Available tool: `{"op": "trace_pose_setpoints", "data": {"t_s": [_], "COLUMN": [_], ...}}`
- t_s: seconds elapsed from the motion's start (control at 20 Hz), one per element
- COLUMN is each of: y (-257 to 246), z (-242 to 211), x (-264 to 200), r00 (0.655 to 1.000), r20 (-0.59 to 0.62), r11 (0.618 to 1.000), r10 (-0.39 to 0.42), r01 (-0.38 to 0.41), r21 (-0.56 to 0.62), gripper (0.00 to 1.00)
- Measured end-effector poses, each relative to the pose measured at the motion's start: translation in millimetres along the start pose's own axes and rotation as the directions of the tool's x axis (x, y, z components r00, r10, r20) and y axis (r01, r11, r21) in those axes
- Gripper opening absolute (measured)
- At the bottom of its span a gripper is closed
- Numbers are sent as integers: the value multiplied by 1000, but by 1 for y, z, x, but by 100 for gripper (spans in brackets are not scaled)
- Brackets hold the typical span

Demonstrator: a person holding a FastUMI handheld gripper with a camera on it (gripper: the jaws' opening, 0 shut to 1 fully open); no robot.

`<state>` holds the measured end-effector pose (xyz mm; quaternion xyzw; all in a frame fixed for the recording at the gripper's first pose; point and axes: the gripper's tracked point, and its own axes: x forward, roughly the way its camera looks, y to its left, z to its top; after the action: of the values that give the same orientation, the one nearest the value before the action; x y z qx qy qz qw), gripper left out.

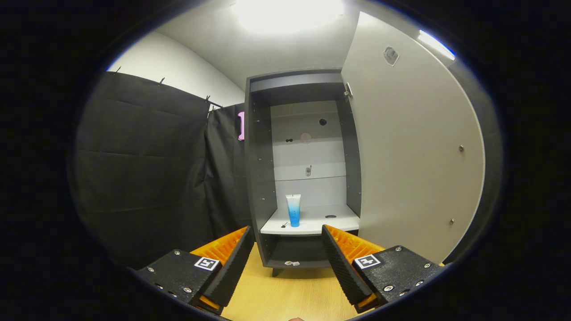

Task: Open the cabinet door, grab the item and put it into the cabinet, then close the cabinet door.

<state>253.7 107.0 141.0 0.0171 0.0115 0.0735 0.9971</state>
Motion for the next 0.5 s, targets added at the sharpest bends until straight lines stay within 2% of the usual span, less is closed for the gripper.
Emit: {"op": "trace_pose_setpoints", "data": {"t_s": [0.3,0.5], "y": [-2,-23], "z": [-23,-30], "x": [-48,-80], "r00": [1000,1000], "r20": [-20,-26], "r11": [1000,1000], "r10": [17,-3], "r01": [-17,3], "r21": [-4,-15], "gripper": [94,94]}}
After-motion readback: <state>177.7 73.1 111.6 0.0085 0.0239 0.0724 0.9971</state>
